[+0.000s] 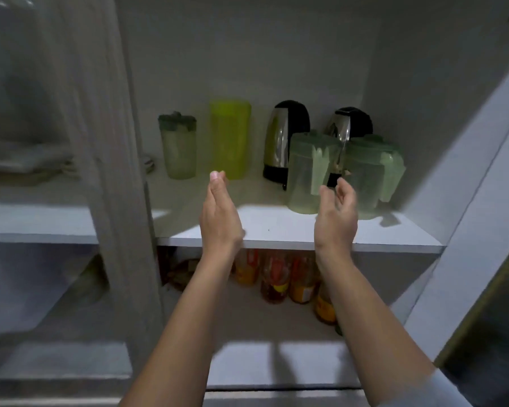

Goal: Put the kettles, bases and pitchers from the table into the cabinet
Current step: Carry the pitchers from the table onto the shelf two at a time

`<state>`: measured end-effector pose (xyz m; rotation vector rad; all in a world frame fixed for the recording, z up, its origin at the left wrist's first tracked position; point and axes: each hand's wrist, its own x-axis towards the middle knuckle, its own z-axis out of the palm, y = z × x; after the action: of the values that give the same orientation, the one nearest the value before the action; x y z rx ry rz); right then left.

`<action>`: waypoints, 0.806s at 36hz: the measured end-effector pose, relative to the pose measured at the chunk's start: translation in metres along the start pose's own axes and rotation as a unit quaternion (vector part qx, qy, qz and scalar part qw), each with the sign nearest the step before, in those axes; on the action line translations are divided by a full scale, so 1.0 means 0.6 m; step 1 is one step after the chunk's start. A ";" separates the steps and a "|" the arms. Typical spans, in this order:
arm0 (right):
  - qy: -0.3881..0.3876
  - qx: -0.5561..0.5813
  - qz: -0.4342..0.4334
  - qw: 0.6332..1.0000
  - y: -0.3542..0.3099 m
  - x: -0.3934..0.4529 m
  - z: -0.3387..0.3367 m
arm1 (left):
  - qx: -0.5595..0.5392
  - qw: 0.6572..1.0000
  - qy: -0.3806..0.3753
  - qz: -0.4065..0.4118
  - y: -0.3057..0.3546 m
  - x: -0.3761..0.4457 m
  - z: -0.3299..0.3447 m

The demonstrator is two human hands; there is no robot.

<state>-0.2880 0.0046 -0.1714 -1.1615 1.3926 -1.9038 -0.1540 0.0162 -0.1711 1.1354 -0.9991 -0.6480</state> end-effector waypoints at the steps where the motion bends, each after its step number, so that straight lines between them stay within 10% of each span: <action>1: -0.019 0.007 0.002 1.000 -0.005 -0.011 0.005 | 0.006 1.000 0.018 0.004 0.003 -0.009 -0.014; 17: -0.267 0.078 0.060 0.959 -0.034 -0.265 0.034 | 0.102 0.954 0.281 -0.011 0.055 -0.248 -0.256; 29: -0.496 0.138 0.115 0.849 -0.124 -0.588 0.071 | 0.147 0.838 0.526 -0.016 0.150 -0.490 -0.502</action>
<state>-0.0670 0.2886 -0.2169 -1.4241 0.6040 -0.9804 -0.0175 0.4230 -0.2062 1.5055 -0.1102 0.1739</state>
